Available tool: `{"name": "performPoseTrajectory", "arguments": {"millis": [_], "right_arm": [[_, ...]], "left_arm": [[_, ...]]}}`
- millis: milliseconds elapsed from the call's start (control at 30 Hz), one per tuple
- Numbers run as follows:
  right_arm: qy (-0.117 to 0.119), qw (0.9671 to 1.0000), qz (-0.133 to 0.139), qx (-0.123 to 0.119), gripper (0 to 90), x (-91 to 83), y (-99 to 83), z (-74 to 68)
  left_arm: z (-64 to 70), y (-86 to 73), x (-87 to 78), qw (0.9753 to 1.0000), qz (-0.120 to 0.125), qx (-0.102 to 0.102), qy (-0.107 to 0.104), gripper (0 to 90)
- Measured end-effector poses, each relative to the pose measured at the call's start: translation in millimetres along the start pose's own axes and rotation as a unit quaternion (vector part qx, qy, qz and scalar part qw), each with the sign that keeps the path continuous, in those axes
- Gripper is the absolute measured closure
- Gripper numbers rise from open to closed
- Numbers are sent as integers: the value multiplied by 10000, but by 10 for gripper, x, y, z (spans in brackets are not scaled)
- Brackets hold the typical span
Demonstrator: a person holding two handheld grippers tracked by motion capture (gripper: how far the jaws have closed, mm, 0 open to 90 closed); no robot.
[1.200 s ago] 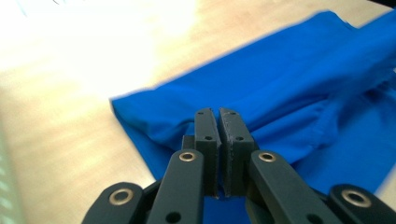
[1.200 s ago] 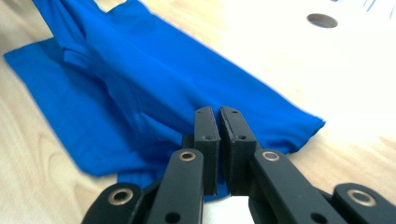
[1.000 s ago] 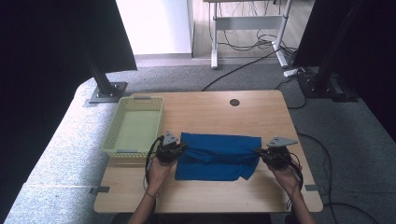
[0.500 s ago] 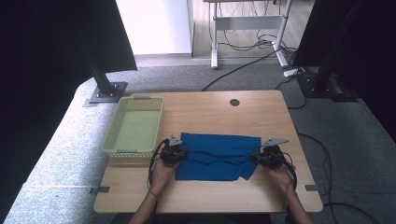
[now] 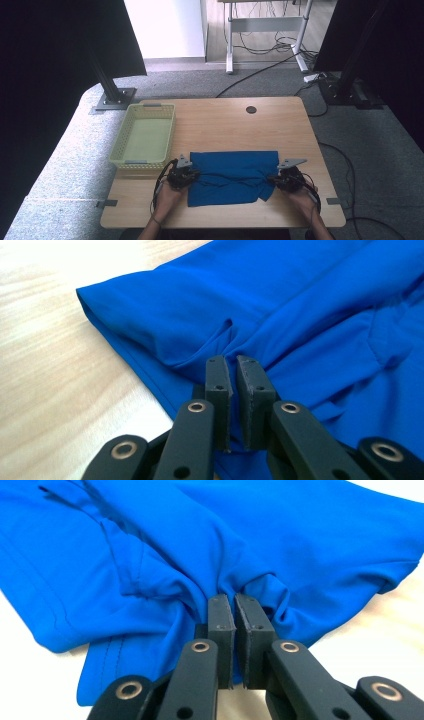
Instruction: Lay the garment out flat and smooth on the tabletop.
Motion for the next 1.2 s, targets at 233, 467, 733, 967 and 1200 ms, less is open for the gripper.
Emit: {"name": "performPoseTrajectory", "arguments": {"millis": [233, 467, 733, 967, 1200], "right_arm": [[50, 9999, 17, -136, 854, -55, -10, -46], [-303, 9976, 577, -248, 856, -231, 333, 51], [-487, 9976, 493, 17, 855, -52, 456, 340], [-410, 9983, 317, 279, 854, 187, 281, 446], [-302, 9986, 243, 350, 855, 148, 206, 368]], "left_arm": [[14, 82, -18, 9995, -36, 303, 96, 857], [-73, 538, -77, 9966, 579, 458, 369, 860], [-288, 546, 236, 9974, 528, 46, 489, 859], [-366, 318, 431, 9986, 213, -225, 419, 859], [-278, 265, 354, 9995, 92, -148, 273, 857]]}}
Point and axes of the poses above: each handheld gripper's, and its own axes: x roughly forward along the jaws, y roughly out of its top, z roughly to its right, the point moved 7 cm from there along x, roughly forward along the jaws, and after that the axes turned 12 degrees about z, right-handed, at the moved point
